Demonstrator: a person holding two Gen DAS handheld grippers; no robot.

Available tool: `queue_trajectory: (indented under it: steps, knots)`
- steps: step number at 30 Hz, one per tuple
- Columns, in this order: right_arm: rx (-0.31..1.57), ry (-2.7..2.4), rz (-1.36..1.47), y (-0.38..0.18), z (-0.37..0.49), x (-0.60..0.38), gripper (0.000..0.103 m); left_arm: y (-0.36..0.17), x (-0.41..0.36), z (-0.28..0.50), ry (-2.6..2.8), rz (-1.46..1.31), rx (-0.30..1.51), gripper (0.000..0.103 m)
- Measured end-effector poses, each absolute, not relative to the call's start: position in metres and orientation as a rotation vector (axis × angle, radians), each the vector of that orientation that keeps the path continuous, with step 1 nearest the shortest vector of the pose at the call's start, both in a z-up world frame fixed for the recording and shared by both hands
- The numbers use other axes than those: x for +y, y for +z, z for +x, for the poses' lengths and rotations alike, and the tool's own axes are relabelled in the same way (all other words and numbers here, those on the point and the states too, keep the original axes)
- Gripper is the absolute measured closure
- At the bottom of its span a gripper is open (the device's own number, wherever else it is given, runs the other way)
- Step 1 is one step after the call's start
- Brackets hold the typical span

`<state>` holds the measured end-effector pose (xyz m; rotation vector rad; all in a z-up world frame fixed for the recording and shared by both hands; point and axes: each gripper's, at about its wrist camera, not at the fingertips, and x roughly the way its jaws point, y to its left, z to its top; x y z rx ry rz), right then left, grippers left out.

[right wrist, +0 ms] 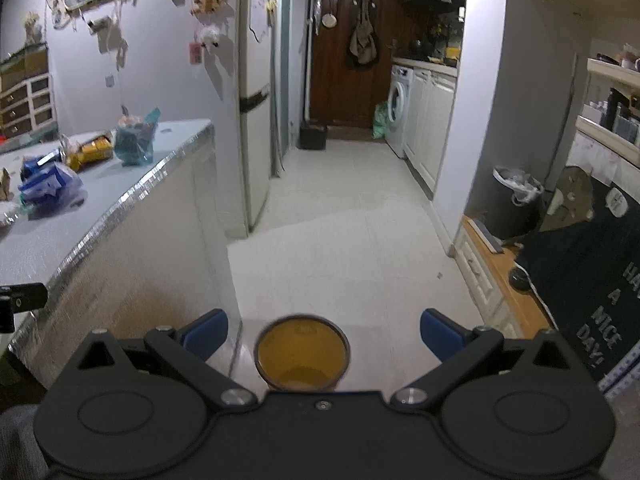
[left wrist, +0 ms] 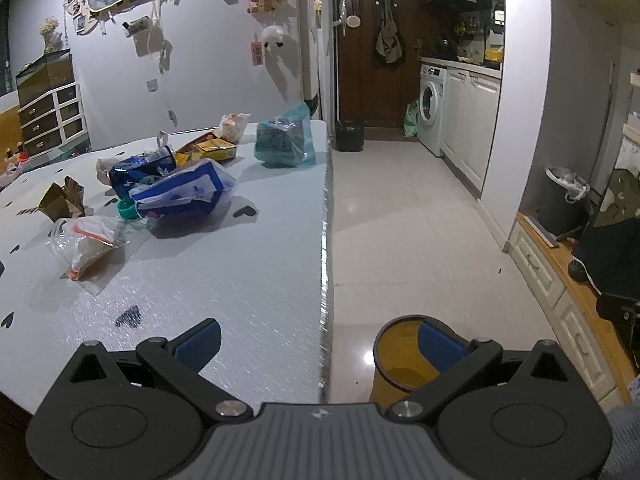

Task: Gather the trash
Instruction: 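Move both tools over the table toward the plastic bags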

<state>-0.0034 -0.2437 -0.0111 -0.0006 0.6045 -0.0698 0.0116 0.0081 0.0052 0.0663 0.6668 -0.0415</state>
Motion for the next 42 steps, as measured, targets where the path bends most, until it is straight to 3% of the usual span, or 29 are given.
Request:
queue_trajectory:
  steps: [23,40,42]
  knots:
    - [0.367,0.307,-0.007,0.011,0.110,-0.152,0.000,0.014,0.120,0.078,0.221,0.023,0.626,0.000]
    - [0.431,0.717,-0.052,0.010,0.208,-0.039,0.001,0.007,0.180,0.106,0.336,-0.038,0.650,0.000]
    - [0.454,0.745,-0.022,0.008,0.223,-0.026,0.009,0.003,0.182,0.106,0.316,-0.049,0.670,0.000]
